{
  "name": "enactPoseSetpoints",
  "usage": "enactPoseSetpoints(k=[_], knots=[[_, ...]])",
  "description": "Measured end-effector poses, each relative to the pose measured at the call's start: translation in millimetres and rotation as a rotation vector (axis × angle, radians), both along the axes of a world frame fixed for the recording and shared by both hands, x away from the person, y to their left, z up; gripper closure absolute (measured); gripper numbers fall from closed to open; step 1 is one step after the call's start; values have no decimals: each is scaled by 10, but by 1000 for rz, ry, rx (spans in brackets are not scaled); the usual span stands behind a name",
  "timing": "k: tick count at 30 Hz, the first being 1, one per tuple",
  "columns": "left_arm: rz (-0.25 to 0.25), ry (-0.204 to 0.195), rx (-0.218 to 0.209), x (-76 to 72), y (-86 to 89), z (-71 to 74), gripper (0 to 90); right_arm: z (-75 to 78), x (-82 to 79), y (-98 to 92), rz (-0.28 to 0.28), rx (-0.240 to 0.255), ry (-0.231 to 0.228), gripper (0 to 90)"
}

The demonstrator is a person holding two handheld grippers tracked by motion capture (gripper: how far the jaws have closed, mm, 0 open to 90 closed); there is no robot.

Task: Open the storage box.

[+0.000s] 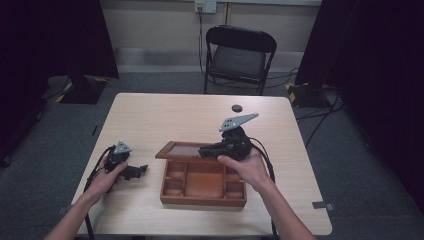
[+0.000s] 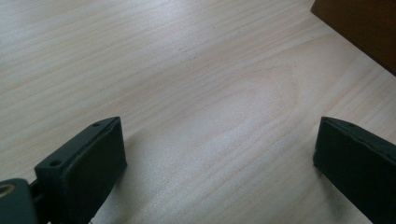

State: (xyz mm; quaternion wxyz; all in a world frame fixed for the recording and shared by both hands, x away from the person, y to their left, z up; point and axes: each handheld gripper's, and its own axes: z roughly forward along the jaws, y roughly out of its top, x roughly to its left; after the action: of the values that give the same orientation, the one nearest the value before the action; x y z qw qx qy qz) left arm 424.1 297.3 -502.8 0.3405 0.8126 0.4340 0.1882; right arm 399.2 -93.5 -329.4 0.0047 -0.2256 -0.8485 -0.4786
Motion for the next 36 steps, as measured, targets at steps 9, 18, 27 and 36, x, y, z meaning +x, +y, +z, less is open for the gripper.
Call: enactPoseSetpoints(k=[9, 18, 27, 36], knots=[[0, 0, 1, 0, 0, 0, 16, 23, 29, -1, -6, 4, 15, 822], [0, 0, 0, 0, 0, 0, 17, 51, 65, -1, -3, 1, 19, 824], [0, 0, 0, 0, 0, 0, 17, 75, 92, 1, -5, 2, 16, 825], [0, 0, 0, 0, 0, 0, 17, 83, 95, -3, -5, 7, 11, 826]])
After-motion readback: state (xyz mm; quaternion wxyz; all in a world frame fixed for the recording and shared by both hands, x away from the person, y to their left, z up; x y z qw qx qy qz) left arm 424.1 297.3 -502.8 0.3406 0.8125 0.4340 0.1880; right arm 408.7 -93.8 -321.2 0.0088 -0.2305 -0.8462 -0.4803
